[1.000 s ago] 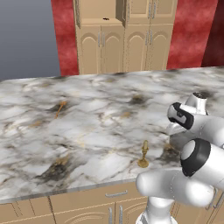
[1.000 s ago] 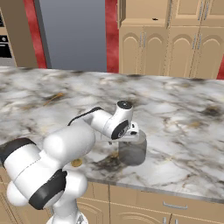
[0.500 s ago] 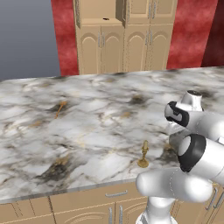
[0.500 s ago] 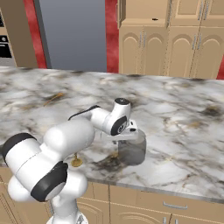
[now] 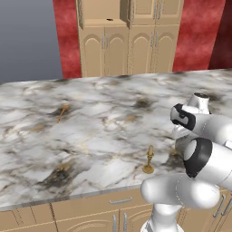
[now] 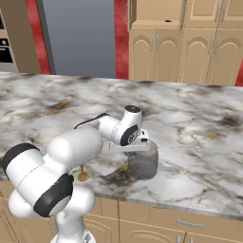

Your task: Pick the jar and candle from the dining table and place them in the open cabinet. Close the cabinet after placing the objects.

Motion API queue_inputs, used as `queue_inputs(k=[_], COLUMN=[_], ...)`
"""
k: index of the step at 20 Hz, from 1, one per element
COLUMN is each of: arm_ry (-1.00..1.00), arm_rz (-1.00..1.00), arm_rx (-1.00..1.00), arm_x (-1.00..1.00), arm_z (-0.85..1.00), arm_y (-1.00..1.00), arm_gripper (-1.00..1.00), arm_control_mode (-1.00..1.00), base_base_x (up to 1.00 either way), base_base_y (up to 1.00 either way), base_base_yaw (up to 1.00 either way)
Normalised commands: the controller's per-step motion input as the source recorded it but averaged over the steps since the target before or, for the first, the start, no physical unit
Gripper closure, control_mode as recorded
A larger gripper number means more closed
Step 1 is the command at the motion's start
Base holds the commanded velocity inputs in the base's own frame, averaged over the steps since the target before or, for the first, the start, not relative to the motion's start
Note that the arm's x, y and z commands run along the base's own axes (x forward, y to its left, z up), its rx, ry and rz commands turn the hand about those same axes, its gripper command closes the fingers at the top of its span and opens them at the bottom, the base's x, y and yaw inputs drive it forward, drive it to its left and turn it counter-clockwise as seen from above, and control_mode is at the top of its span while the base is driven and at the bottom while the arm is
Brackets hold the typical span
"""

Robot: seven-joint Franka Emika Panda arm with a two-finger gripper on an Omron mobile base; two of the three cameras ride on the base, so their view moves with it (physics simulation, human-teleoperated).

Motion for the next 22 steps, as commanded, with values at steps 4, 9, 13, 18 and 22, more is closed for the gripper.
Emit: queue_inputs(k=[4, 9, 13, 18, 22], arm_ry=[0.00, 0.00, 0.00, 0.00, 0.00], arm_rz=[0.00, 0.00, 0.01, 0.20, 0.31], arm_rx=[0.00, 0.00, 0.00, -0.07, -0.18], arm_x=[-0.15, -0.32, -0.49, -0.77, -0.86], arm_z=[0.30, 0.77, 0.79, 0.44, 0.33], arm_y=[-0.10, -0.12, -0.08, 0.00, 0.06], arm_gripper=[1.00, 1.00, 1.00, 1.00, 1.00], arm_control_mode=[-1.00, -1.00, -1.00, -1.00, -1.00], base_base_x=[0.00, 0.00, 0.00, 0.00, 0.00], base_base_y=[0.00, 0.00, 0.00, 0.00, 0.00], base_base_yaw=[0.00, 0.00, 0.00, 0.00, 0.00])
